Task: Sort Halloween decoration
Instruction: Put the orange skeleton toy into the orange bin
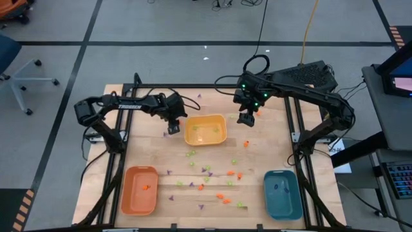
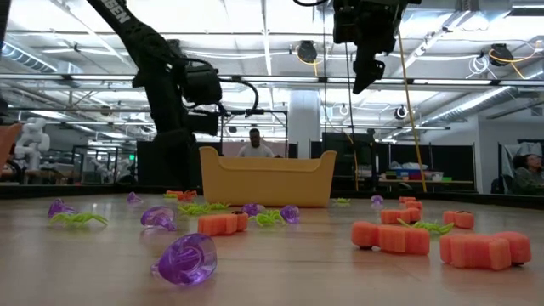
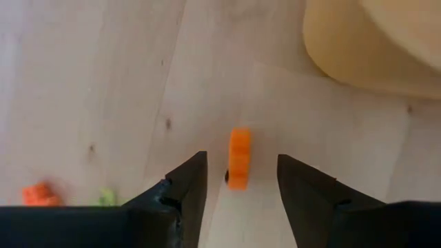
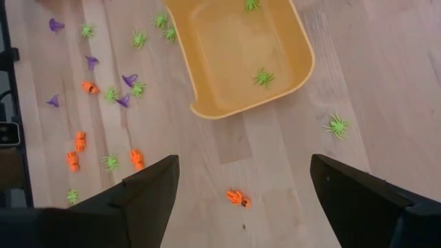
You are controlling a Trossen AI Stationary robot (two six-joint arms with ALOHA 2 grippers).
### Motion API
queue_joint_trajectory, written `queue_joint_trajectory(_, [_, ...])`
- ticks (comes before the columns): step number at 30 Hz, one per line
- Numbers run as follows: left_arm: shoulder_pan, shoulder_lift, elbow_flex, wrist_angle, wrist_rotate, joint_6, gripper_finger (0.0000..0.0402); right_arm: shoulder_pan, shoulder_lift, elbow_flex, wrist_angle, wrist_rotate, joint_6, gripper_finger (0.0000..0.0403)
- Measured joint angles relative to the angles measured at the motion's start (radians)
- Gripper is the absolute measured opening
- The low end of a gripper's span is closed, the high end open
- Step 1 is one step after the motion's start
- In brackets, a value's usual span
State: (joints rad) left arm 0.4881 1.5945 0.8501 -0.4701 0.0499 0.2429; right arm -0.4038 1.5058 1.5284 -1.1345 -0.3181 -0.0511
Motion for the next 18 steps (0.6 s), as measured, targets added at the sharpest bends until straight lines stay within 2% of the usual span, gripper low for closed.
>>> queue_joint_trajectory(3, [-0.011, 0.034, 0.000, 0.031, -0.001, -0.050, 0.0146, 0.000, 0.001, 0.000, -0.008, 0.000, -0.020, 0.0313])
queue_joint_trajectory(11, [-0.051, 0.067, 0.002, 0.004, -0.035, -0.062, 0.0097, 0.000, 0.001, 0.000, -0.004, 0.000, -0.025, 0.0313])
queue_joint_trajectory(18, [-0.060, 0.064, 0.002, 0.007, -0.061, -0.081, 0.0032, 0.000, 0.001, 0.000, 0.039, 0.002, 0.003, 0.0313])
